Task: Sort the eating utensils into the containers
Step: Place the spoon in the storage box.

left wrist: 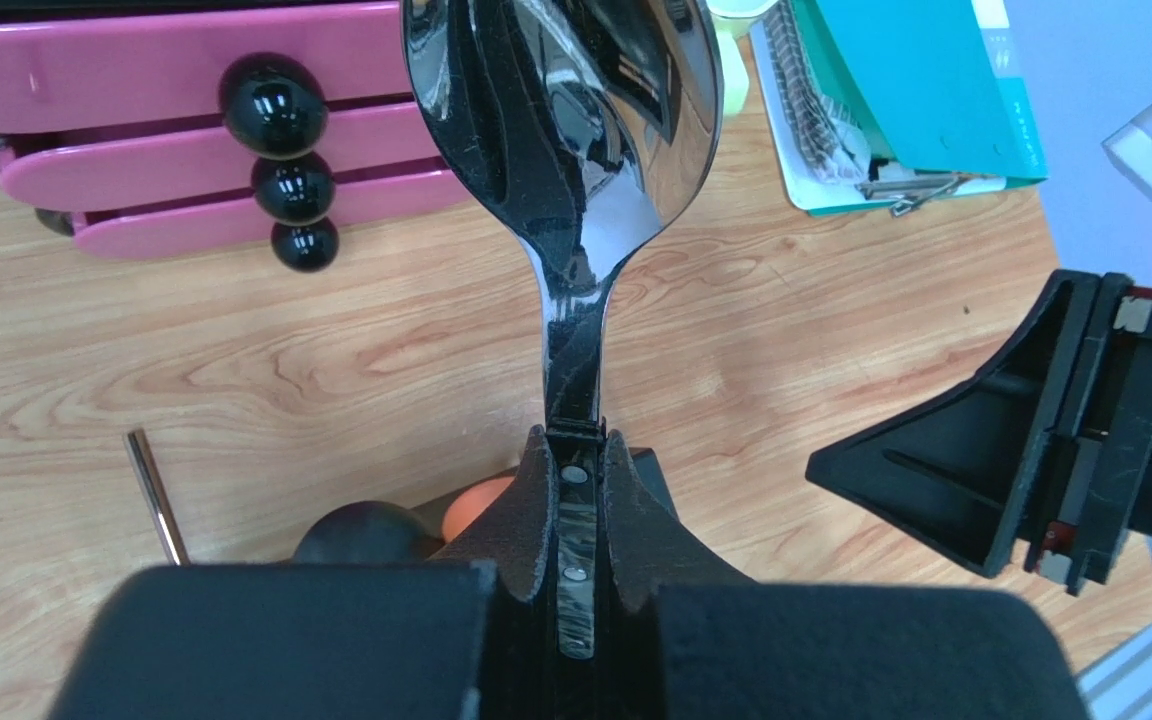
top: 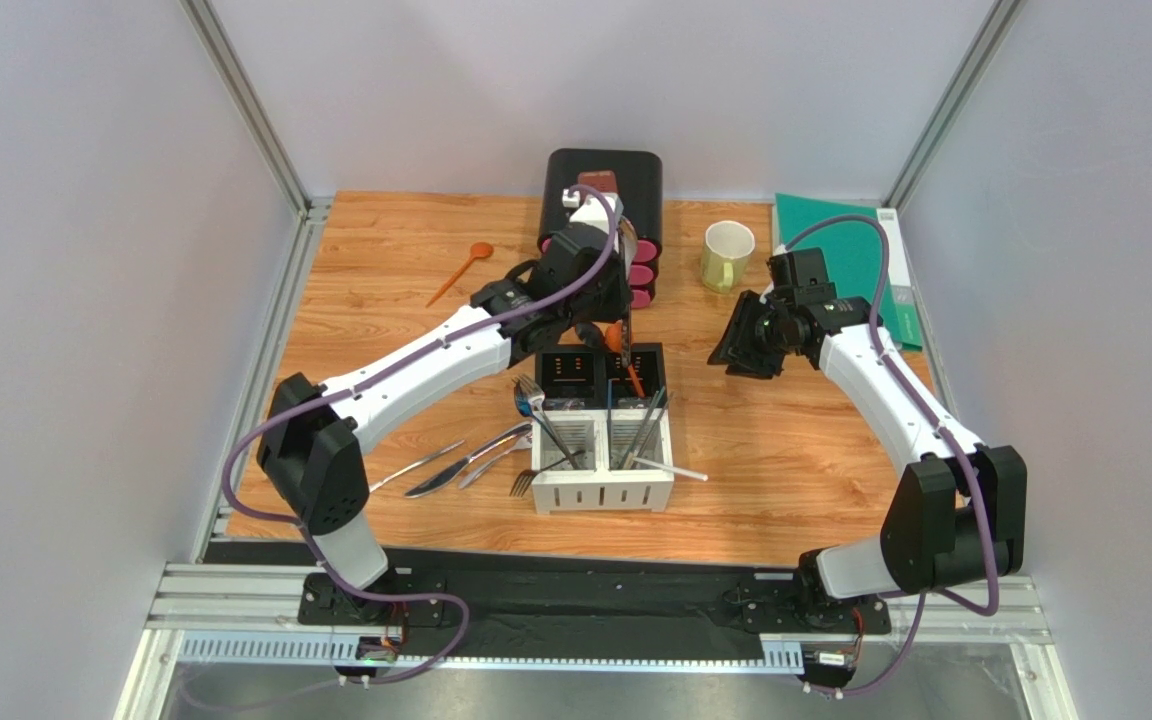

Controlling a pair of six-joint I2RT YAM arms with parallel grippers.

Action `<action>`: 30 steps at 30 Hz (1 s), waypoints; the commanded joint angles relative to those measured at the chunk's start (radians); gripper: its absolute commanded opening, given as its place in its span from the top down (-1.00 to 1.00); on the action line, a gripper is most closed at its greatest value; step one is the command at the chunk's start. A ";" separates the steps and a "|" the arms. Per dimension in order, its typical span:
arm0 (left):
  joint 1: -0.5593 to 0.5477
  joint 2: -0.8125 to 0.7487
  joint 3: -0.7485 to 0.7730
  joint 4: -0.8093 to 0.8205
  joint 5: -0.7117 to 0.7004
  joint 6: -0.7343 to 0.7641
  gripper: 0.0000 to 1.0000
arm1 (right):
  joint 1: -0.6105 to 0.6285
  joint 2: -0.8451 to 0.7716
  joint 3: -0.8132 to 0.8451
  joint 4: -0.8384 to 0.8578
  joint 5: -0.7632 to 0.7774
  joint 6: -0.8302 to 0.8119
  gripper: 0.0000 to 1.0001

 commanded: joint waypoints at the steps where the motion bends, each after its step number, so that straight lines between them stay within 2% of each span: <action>1: -0.036 -0.014 -0.029 0.126 -0.043 0.045 1.00 | -0.002 -0.035 0.002 -0.001 -0.008 -0.011 0.23; 8: -0.101 -0.033 -0.146 0.238 -0.150 0.073 1.00 | -0.001 -0.020 0.002 0.002 -0.022 -0.014 0.23; 15: -0.157 -0.016 -0.218 0.302 -0.196 0.077 1.00 | 0.025 -0.016 -0.001 0.004 -0.026 -0.017 0.24; 30: -0.199 0.024 -0.252 0.243 -0.213 0.108 1.00 | 0.042 -0.055 -0.028 0.000 0.009 -0.018 0.23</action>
